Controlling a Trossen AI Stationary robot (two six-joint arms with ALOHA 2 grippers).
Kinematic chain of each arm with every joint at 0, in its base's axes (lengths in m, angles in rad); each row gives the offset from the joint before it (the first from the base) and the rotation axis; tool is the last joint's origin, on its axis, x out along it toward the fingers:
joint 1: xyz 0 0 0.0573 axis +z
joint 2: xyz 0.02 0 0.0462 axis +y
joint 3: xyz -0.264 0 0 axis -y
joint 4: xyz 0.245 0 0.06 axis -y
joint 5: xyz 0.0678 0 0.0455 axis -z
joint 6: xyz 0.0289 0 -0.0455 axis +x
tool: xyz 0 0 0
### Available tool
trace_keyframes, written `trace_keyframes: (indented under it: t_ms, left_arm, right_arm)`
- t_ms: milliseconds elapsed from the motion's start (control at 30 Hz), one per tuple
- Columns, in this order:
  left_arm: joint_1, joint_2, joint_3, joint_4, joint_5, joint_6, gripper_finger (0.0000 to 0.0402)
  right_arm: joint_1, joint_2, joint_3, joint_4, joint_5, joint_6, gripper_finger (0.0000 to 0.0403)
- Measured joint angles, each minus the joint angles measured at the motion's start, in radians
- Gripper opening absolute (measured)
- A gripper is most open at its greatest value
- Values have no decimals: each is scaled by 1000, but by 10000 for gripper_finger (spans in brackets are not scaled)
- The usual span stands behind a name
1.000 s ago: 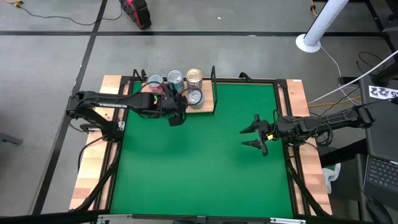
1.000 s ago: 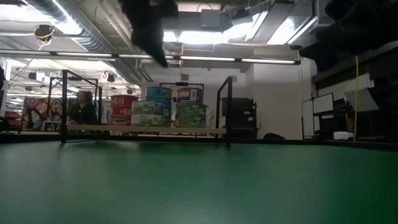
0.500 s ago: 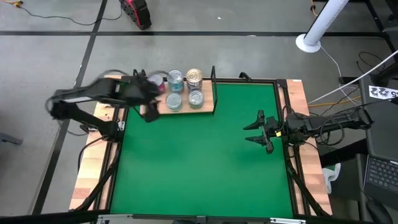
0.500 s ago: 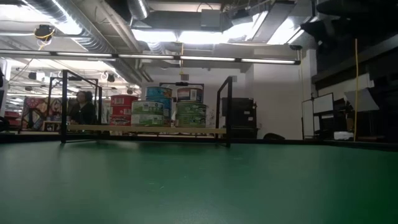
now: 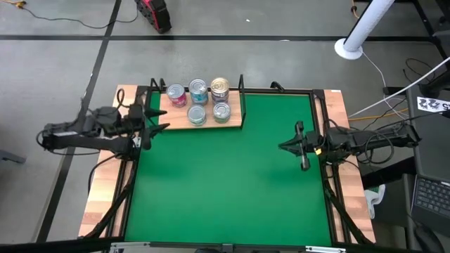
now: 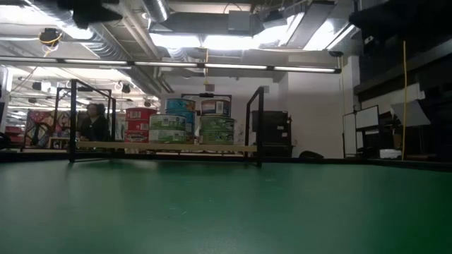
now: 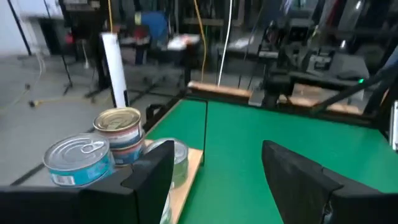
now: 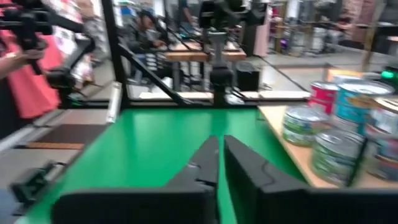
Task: Stack canned seafood by type on shelf
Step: Return to Home Position
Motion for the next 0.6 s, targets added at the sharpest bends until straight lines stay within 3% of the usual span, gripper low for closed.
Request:
trace_keyframes:
  t_ms: [67, 167, 400, 600]
  left_arm:
    - [0, -85, -118, 88, 1, 12, 239]
    - [0, -191, -257, 185, 1, 14, 239]
    - [0, -399, -444, 289, 1, 17, 239]
    - [1, -393, -503, 304, 1, 20, 239]
  right_arm:
    - [0, -5, 0, -27, 41, -4, 9]
    - [0, -30, 0, -97, 68, -4, 11]
    - [0, -117, -18, -194, 66, 56, 15]
    - [0, -178, -114, -148, 58, 63, 5]
